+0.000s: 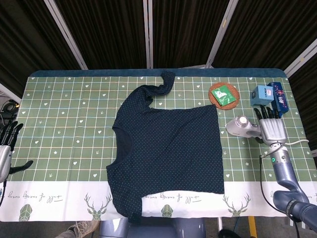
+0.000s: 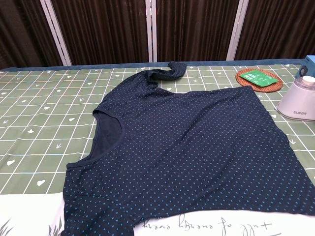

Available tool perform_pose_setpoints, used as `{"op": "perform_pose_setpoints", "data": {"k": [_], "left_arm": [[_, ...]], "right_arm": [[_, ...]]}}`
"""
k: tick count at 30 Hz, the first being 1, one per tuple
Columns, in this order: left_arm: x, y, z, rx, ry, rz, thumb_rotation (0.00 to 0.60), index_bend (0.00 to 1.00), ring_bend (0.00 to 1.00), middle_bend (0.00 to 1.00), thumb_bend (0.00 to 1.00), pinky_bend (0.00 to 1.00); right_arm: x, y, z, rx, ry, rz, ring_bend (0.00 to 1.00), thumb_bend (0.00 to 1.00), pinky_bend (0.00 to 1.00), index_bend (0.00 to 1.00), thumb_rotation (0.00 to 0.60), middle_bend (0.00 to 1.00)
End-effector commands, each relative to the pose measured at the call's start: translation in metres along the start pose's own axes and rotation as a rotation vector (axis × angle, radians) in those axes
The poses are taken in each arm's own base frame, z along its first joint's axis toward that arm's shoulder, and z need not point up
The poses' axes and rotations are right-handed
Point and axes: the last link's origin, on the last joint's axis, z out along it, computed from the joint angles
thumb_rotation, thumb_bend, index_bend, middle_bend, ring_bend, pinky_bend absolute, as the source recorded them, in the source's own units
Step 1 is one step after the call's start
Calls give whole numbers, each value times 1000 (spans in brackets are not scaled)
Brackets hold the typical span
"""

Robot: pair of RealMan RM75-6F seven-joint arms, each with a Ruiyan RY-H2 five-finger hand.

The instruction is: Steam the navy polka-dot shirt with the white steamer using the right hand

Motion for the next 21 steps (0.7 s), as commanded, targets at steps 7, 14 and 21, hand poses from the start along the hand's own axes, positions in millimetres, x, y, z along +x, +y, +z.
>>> {"op": "perform_pose_setpoints", "data": {"k": [7, 14, 21], "left_arm": [[0, -1, 0, 2, 4, 0, 600, 0, 0, 0, 0, 0], [-2, 0, 1, 5, 1, 4, 600, 0, 0, 0, 0, 0], [-3, -2, 2, 14, 1, 5, 600, 0, 0, 0, 0, 0]], "right_arm": [[-17, 3, 14, -46, -51, -32, 0, 473, 0, 0, 600, 0], [-23, 1, 22, -53, -71, -55, 0, 475, 0, 0, 600, 0], [-24, -2, 31, -68, -60, -76, 0, 498, 10, 0, 600, 16]]}}
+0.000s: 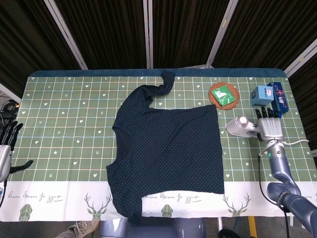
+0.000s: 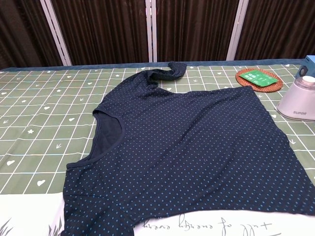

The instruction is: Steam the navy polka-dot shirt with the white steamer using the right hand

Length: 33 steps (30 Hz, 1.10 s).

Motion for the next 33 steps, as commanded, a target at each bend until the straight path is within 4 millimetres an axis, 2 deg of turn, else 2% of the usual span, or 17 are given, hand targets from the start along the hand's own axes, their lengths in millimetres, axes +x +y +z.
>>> {"op": "perform_pose_setpoints", "data": {"k": [1, 4, 6, 9, 12, 14, 16, 17, 20, 24, 27, 33], "left_arm": [[0, 0, 0, 1, -1, 0, 600, 0, 0, 0, 0, 0], [-1, 0, 1, 2, -1, 2, 600, 0, 0, 0, 0, 0], [-1, -1, 1, 3, -1, 4, 600, 0, 0, 0, 0, 0], [-2, -1, 2, 7, -6, 6, 600, 0, 0, 0, 0, 0], [-3, -1, 3, 8, -10, 8, 600, 0, 0, 0, 0, 0], [-4, -1, 3, 8, -12, 9, 600, 0, 0, 0, 0, 0], [-4, 0, 3, 6, -12, 8, 600, 0, 0, 0, 0, 0], [-4, 0, 3, 6, -12, 9, 600, 0, 0, 0, 0, 0], [-4, -1, 3, 8, -12, 9, 600, 0, 0, 0, 0, 0], [-5, -1, 3, 7, -13, 9, 600, 0, 0, 0, 0, 0], [-5, 0, 3, 6, -16, 7, 600, 0, 0, 0, 0, 0], [-4, 0, 2, 3, -14, -1, 600, 0, 0, 0, 0, 0]], "right_arm": [[0, -4, 6, -9, 1, -8, 0, 502, 14, 0, 600, 17], [0, -4, 11, -16, -1, -25, 0, 541, 29, 5, 600, 39], [1, -5, 14, -20, -1, -29, 17, 577, 74, 35, 600, 86], [0, -6, 16, -21, 0, -35, 135, 620, 177, 131, 600, 204], [1, -6, 18, -18, -1, -50, 232, 652, 212, 218, 600, 308], [-1, -6, 20, -11, -25, -57, 263, 671, 213, 262, 600, 354], [-2, -6, 21, -4, -39, -63, 312, 692, 220, 334, 600, 426], [-2, -6, 22, 1, -45, -67, 355, 711, 245, 402, 600, 483], [-1, -5, 24, 12, -50, -70, 491, 786, 403, 563, 600, 610], [2, -4, 23, 26, -26, -52, 604, 821, 668, 632, 600, 626], [5, -1, 23, 40, -28, -24, 625, 841, 778, 663, 600, 609], [18, 3, 14, 106, 26, 99, 632, 859, 857, 660, 600, 594]]}}
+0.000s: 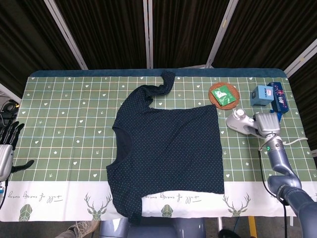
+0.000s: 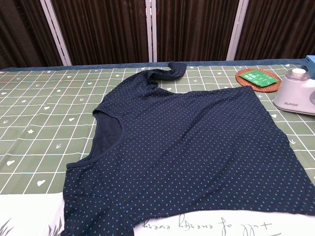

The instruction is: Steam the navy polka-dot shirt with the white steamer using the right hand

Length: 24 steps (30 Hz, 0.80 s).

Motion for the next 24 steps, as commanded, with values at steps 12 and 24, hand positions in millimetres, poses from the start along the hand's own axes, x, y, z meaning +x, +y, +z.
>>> {"op": "perform_pose_setpoints", "data": {"k": [12, 24], "left_arm": [[6, 1, -2, -8, 13, -24, 600, 0, 0, 0, 0, 0], [8, -1, -2, -8, 11, -35, 600, 0, 0, 0, 0, 0]], "right_arm": [[61, -24, -21, 276, 231, 156, 636, 867, 883, 660, 600, 592], [88, -120, -47, 587, 252, 73, 636, 867, 883, 659, 600, 589]]}}
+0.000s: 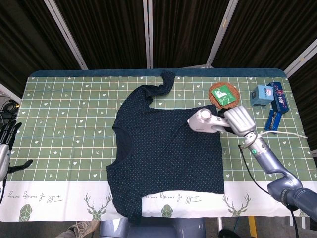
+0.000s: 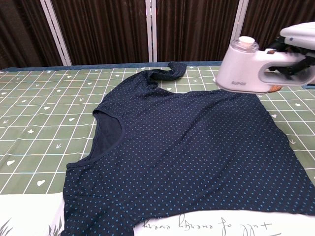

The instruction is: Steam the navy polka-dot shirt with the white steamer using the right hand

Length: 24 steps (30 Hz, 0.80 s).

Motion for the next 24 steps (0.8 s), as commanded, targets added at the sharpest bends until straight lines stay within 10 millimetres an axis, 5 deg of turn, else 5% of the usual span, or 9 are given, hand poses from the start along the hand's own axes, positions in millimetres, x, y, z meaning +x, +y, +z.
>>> {"op": "perform_pose_setpoints", "data": {"k": [1, 12, 24], "left_arm": [[0, 0, 0, 0, -2, 0, 600, 0, 0, 0, 0, 0], [-2, -6, 4, 15, -9, -4, 600, 0, 0, 0, 0, 0], [-4, -11, 5, 28, -15, 5, 600, 0, 0, 0, 0, 0]], "right_arm": [[4, -34, 13, 100, -12, -45, 636, 867, 883, 659, 600, 589], [-15, -114, 42, 274, -16, -176, 636, 865, 883, 656, 600, 589], [-44, -130, 40, 308, -56, -179, 636, 871, 883, 656, 600, 589]]}}
